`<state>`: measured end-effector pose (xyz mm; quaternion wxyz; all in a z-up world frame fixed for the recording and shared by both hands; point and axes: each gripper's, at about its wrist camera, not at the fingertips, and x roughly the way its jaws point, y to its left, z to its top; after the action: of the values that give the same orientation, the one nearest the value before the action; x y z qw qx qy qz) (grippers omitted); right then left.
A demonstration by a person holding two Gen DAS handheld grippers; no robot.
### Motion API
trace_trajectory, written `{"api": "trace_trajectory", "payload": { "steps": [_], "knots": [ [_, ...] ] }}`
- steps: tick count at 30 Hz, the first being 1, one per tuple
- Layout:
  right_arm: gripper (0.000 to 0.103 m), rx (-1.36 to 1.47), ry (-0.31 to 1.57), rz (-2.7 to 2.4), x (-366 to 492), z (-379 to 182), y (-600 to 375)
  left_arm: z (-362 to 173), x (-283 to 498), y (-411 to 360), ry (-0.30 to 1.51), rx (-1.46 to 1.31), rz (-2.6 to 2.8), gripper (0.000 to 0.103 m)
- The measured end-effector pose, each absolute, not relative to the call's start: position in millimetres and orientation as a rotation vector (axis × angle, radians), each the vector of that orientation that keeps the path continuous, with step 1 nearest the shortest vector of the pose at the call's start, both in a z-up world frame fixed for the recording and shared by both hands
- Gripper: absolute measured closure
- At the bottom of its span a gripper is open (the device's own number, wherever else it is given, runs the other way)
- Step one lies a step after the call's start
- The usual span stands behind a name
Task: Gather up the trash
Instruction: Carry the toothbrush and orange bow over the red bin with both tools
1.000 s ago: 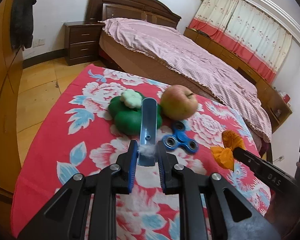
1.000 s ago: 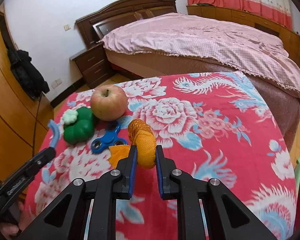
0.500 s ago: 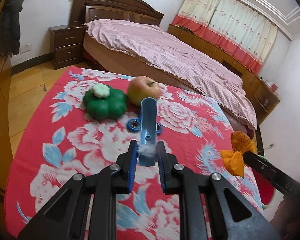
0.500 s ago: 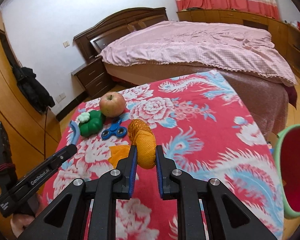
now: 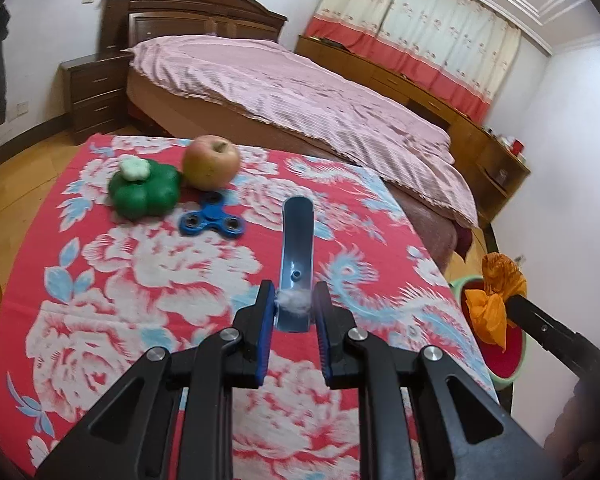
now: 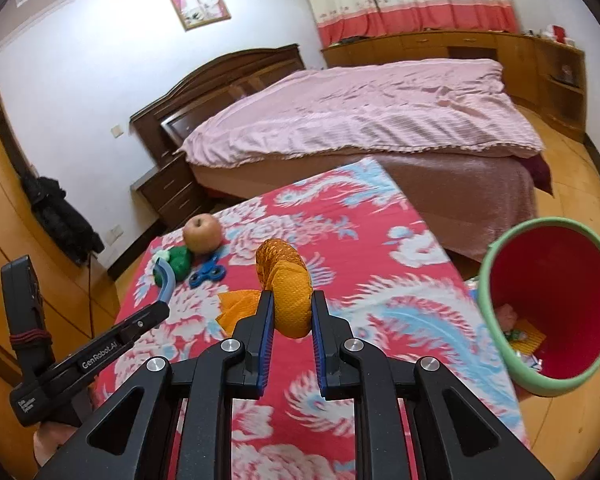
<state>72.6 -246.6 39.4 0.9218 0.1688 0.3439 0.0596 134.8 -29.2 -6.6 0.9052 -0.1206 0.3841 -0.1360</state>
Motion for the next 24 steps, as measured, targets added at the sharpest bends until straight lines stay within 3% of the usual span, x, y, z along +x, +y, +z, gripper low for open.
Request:
{"api": "trace_trajectory", "payload": {
  "steps": [24],
  "knots": [
    [0.085, 0.521, 0.599, -0.106, 17, 30, -373, 3, 128, -168, 0.865, -0.084, -0.510, 0.084]
  ]
}}
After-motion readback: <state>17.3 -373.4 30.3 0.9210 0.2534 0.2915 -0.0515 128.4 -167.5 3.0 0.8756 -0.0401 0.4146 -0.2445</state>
